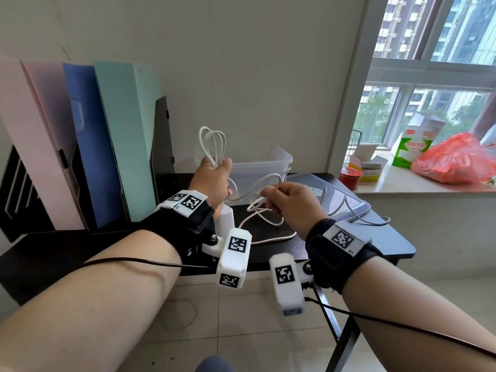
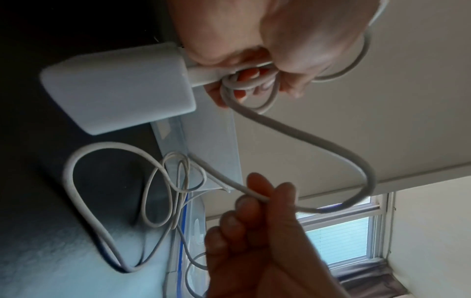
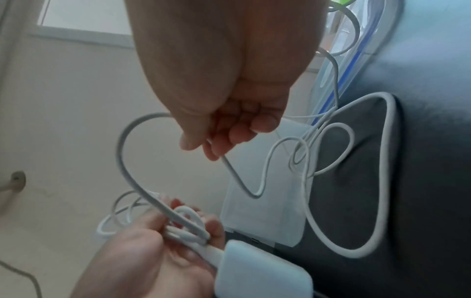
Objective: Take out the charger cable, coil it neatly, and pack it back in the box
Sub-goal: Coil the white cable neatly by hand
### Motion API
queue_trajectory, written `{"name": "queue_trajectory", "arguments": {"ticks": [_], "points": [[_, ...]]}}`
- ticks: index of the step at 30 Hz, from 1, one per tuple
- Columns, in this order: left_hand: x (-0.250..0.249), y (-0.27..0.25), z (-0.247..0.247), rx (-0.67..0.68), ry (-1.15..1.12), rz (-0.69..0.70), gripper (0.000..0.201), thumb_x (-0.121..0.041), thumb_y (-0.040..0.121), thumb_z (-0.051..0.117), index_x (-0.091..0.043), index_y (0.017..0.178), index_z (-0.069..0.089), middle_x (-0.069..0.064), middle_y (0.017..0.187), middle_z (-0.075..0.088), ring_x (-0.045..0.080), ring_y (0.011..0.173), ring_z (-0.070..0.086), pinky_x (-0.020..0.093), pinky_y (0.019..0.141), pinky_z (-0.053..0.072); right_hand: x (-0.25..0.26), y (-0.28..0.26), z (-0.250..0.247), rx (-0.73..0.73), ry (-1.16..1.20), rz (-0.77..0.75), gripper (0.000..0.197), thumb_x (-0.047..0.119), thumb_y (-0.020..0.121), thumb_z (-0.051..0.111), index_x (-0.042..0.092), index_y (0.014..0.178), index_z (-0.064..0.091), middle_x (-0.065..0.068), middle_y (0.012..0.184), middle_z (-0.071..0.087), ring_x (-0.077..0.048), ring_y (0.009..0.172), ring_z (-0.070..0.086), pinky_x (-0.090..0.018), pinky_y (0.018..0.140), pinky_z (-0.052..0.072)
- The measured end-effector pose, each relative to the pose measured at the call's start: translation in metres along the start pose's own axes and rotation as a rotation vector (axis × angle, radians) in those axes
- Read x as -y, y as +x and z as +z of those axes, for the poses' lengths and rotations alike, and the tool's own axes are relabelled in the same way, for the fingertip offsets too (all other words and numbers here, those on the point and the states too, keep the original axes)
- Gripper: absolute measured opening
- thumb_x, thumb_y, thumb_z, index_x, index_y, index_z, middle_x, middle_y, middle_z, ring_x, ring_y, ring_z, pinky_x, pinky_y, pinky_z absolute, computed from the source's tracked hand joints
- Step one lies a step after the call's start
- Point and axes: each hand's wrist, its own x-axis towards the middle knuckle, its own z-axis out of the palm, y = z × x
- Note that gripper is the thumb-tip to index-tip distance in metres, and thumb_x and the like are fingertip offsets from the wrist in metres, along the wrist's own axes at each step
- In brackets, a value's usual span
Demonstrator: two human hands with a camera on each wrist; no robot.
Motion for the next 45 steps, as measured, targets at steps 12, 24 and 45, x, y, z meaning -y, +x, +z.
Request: {"name": "queue_trajectory", "arguments": {"ticks": [12,24,45], "points": [[-0.005,-0.019,0.002,0.435,-0.047,-0.107,0.072,-0.070,0.044,0.072,-0.015,0.086,0.052,-0.006,0.056,0.042,0.005,0.040,0.035,0.021,0.046,0.033,0.013,0.009,-0.018,-0.126,0.213,0.051,0.035,0.029,0.091,0.055,0.013,0.061,0.061,0.002,0.044,0.044,-0.008,0.035,0.035,-0.018,0.038,0.031],[0.002,-0.023,0.009,0.536,0.140,-0.089,0.045,-0.047,0.052,0.080,-0.023,0.089,0.071,0.018,0.079,0.052,0.021,0.053,0.039,0.032,0.054,0.033,0.041,0.016,-0.010,-0.113,0.314,-0.021,0.022,0.023,0.084,0.065,0.014,0.066,0.055,0.000,0.054,0.053,-0.013,0.046,0.043,-0.025,0.046,0.039],[0.006,-0.008,0.014,0.189,-0.452,-0.065,0.034,-0.028,0.096,0.044,-0.013,0.066,0.042,-0.007,0.041,0.054,0.015,0.063,0.044,0.023,0.065,0.032,-0.026,0.011,-0.009,0.022,-0.104,0.308,0.022,0.024,0.081,0.066,0.011,0.097,0.056,-0.006,0.067,0.055,-0.016,0.053,0.051,-0.022,0.042,0.038]]}}
